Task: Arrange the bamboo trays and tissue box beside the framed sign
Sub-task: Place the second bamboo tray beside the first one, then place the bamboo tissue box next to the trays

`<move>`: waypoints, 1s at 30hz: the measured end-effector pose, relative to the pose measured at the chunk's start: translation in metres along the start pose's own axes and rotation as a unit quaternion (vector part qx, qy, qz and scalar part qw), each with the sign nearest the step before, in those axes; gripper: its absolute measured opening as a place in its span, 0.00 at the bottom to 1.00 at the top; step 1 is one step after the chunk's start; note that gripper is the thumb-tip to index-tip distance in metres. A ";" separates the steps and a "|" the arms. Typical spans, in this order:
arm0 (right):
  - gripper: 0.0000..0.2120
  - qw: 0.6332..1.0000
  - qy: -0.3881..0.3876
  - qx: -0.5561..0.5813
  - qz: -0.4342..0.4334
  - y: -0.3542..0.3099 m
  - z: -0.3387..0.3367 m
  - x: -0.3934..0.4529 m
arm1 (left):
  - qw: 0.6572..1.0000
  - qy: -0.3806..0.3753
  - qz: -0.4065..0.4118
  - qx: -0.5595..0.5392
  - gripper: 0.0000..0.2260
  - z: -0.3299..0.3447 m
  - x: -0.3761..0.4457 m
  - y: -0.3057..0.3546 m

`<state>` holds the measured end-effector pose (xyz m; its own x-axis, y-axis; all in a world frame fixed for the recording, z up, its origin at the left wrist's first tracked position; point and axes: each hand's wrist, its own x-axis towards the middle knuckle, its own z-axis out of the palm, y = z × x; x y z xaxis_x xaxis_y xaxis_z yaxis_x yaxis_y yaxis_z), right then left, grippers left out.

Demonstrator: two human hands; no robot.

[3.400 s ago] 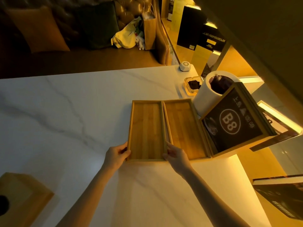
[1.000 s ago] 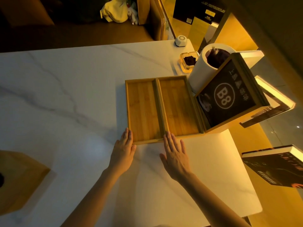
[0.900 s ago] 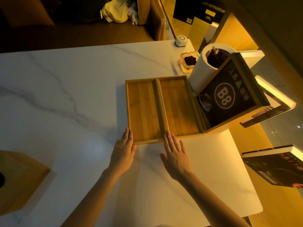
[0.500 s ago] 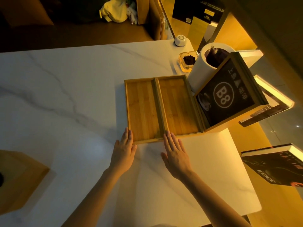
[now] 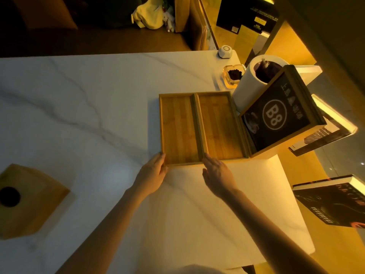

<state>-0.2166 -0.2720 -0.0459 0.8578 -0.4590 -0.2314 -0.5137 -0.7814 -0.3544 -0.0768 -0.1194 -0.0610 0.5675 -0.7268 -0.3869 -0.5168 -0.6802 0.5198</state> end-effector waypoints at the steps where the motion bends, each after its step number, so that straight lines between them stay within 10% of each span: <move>1: 0.15 1.000 0.001 0.019 0.006 -0.002 -0.009 0.005 | 1.000 0.009 -0.001 -0.023 0.21 -0.006 -0.003 0.001; 10: 0.12 0.983 -0.020 0.183 0.006 -0.051 -0.075 0.029 | 0.989 0.142 0.018 -0.048 0.17 -0.066 -0.054 -0.026; 18: 0.12 0.982 -0.008 0.110 -0.155 -0.179 -0.050 0.031 | 0.950 0.313 -0.004 0.018 0.15 -0.119 -0.124 -0.089; 30: 0.16 0.972 -0.081 0.083 -0.203 -0.321 0.056 0.021 | 0.907 0.363 -0.213 -0.013 0.19 -0.135 -0.203 -0.231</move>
<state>-0.0351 -0.0074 0.0126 0.9832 -0.0439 -0.1771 -0.1409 -0.7993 -0.5842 0.0137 0.1984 0.0006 0.9894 -0.1392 0.0415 -0.1425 -0.8754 0.4619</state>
